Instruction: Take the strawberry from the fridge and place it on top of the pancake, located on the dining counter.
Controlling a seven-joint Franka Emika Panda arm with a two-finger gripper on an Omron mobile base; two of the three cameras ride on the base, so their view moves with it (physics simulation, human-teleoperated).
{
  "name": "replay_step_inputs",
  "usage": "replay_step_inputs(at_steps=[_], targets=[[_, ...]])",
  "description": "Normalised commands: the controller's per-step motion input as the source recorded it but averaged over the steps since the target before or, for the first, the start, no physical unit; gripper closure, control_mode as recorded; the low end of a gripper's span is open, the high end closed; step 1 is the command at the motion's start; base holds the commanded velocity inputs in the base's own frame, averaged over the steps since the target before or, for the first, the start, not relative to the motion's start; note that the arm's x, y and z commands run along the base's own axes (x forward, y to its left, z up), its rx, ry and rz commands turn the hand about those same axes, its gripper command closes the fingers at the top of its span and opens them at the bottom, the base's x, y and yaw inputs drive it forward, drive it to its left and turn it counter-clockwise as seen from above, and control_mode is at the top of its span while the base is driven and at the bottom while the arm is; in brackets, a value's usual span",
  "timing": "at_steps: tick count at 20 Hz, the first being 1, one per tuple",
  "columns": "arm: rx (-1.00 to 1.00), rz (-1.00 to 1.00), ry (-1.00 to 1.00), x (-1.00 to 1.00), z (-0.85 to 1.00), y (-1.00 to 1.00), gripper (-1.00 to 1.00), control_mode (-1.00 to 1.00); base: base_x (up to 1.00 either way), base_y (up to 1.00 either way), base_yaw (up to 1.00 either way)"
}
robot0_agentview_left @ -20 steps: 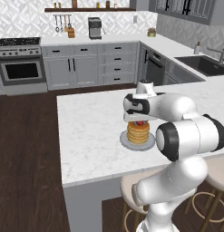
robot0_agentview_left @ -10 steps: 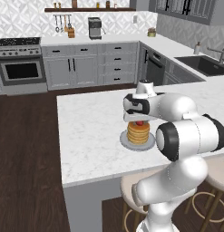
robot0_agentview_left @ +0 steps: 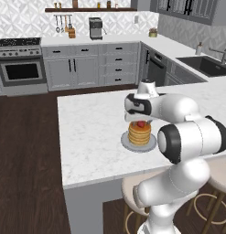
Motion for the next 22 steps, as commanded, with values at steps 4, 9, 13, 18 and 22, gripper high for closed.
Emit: replay_step_inputs(at_steps=[4,9,13,18,22], targets=[[-0.03,0.0,-0.06,0.0,0.45,0.01,-1.0,-1.0,0.0,0.0,0.0],[-0.07,0.0,-0.13,-0.22,0.67,0.01,-1.0,-1.0,0.0,0.0,0.0],[-0.04,0.0,-0.23,-0.81,0.36,0.04,-1.0,-1.0,0.0,0.0,0.0],[0.0,-0.03,-0.08,-1.0,0.06,0.16,-1.0,-1.0,0.0,0.0,0.0],[0.0,-0.03,-0.03,-1.0,0.1,0.4,-1.0,-1.0,0.0,0.0,0.0]])
